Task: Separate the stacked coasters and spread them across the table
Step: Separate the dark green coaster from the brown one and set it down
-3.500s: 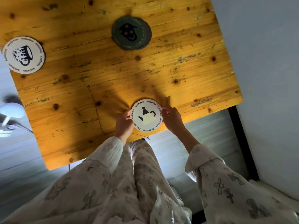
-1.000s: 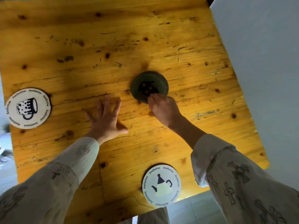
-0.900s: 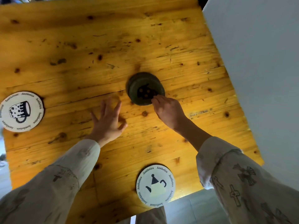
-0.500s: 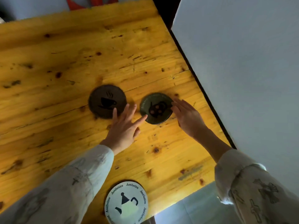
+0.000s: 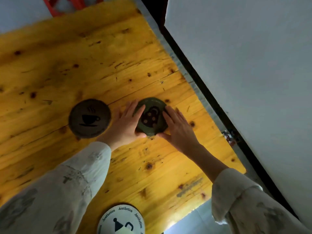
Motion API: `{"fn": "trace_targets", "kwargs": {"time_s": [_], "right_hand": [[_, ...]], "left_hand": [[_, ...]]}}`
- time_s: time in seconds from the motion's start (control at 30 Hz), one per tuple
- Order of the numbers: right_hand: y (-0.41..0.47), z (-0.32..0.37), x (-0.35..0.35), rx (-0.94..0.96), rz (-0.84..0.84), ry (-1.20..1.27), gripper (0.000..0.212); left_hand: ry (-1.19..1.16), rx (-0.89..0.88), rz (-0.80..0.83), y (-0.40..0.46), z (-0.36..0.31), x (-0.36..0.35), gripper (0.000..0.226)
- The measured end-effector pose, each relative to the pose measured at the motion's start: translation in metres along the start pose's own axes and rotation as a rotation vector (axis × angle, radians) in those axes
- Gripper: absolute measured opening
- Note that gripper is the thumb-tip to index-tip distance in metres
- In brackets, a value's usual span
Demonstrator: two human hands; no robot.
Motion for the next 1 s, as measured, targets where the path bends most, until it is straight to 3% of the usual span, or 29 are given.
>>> {"fn": "trace_targets", "kwargs": {"time_s": [0.17, 0.33, 0.43, 0.67, 1.0], "right_hand": [[0.018, -0.020, 0.010, 0.039, 0.020, -0.063, 0.076], [0.013, -0.067, 0.032, -0.331, -0.123, 0.191, 0.063], [0.000, -0.051, 0.021, -0.339, -0.108, 0.189, 0.062], [0.003, -0.022, -0.003, -0.297, -0.036, 0.049, 0.105], [0.031, -0.038, 0.013, -0.191, -0.057, -0.018, 0.090]], "left_hand": [[-0.095, 0.044, -0.150, -0.005, -0.010, 0.005, 0.080], [-0.148, 0.093, -0.431, -0.014, -0.004, 0.030, 0.043], [-0.181, 0.084, -0.408, 0.000, -0.004, 0.036, 0.046], [-0.160, 0.061, -0.204, 0.046, -0.011, 0.034, 0.067], [-0.246, 0.080, -0.229, 0.047, -0.009, 0.041, 0.066]]}}
Point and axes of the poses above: each hand's wrist, its own y-axis towards the middle knuckle, its own x-axis out of the back of the hand, z = x × y, the point moved 9 cm from there along y, towards the middle knuckle, and after that the axes turned 12 degrees about -y, right-handed, at the moved point
